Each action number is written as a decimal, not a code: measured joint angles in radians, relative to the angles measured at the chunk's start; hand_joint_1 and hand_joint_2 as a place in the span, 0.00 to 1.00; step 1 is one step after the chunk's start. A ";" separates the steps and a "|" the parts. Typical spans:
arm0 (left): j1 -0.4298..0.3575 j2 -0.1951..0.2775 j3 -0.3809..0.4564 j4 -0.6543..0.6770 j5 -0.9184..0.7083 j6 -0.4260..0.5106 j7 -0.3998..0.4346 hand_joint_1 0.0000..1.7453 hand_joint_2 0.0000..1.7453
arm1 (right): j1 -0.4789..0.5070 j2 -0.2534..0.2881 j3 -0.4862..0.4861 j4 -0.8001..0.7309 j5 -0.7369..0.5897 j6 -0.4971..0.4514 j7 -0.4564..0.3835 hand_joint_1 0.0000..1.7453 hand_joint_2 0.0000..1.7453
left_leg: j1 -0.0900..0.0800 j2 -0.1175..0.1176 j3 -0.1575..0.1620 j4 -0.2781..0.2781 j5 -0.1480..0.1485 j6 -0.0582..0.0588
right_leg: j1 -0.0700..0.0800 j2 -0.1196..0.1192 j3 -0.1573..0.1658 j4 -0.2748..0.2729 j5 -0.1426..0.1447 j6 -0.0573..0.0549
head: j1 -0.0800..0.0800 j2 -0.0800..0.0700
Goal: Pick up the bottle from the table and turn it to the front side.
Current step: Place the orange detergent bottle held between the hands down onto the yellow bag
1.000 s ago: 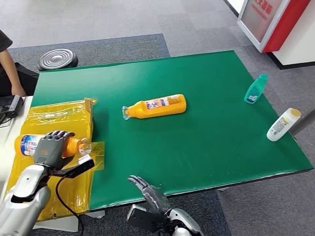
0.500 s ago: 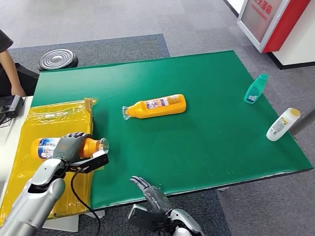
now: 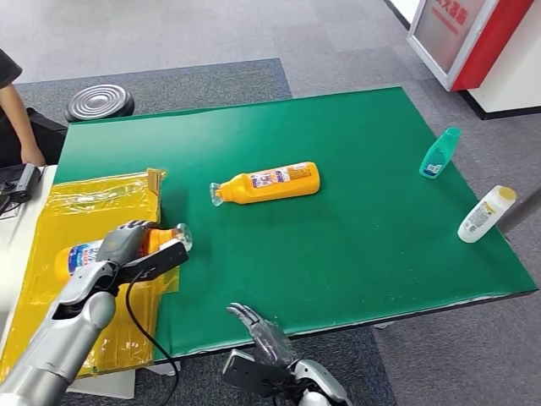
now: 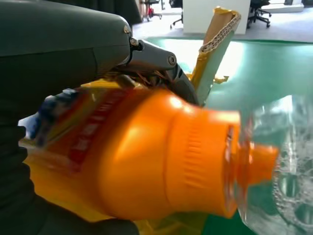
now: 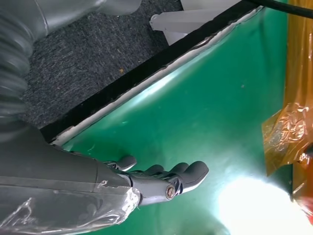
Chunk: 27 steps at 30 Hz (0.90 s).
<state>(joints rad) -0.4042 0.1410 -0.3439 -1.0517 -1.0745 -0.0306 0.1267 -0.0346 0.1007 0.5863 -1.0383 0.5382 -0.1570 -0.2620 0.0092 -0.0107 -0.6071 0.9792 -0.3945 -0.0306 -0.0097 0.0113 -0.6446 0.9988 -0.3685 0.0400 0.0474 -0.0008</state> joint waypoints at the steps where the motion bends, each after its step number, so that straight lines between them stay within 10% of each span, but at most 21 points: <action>1: 0.003 0.002 0.001 0.000 0.020 -0.002 -0.006 0.00 1.00 | 0.000 -0.001 0.000 0.002 0.000 -0.001 -0.002 0.00 1.00 | 0.000 0.000 0.000 0.000 0.000 0.000 | 0.000 0.000 0.000 0.000 0.000 0.000 | 0.000 0.000; 16: 0.076 0.100 0.045 -0.139 0.272 -0.030 -0.070 0.00 1.00 | 0.007 -0.012 0.000 0.006 -0.017 -0.022 -0.004 0.00 1.00 | 0.000 0.000 0.000 0.000 0.000 0.000 | 0.000 0.000 0.000 0.000 0.000 0.000 | 0.000 0.000; 27: 0.456 0.166 0.263 -0.517 0.680 -0.091 -0.332 0.00 1.00 | 0.049 -0.042 0.001 -0.043 -0.043 -0.068 0.008 0.00 1.00 | 0.000 0.001 0.000 0.000 -0.005 0.001 | 0.000 0.001 0.000 0.000 -0.005 0.001 | 0.000 0.000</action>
<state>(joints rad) 0.0522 0.3070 -0.0808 -1.5690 -0.3949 -0.1216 -0.2058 0.0145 0.0590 0.5870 -1.0815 0.4952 -0.2245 -0.2538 0.0092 -0.0096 -0.6067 0.9791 -0.3990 -0.0299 -0.0097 0.0124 -0.6444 0.9990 -0.3739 0.0412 0.0474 -0.0009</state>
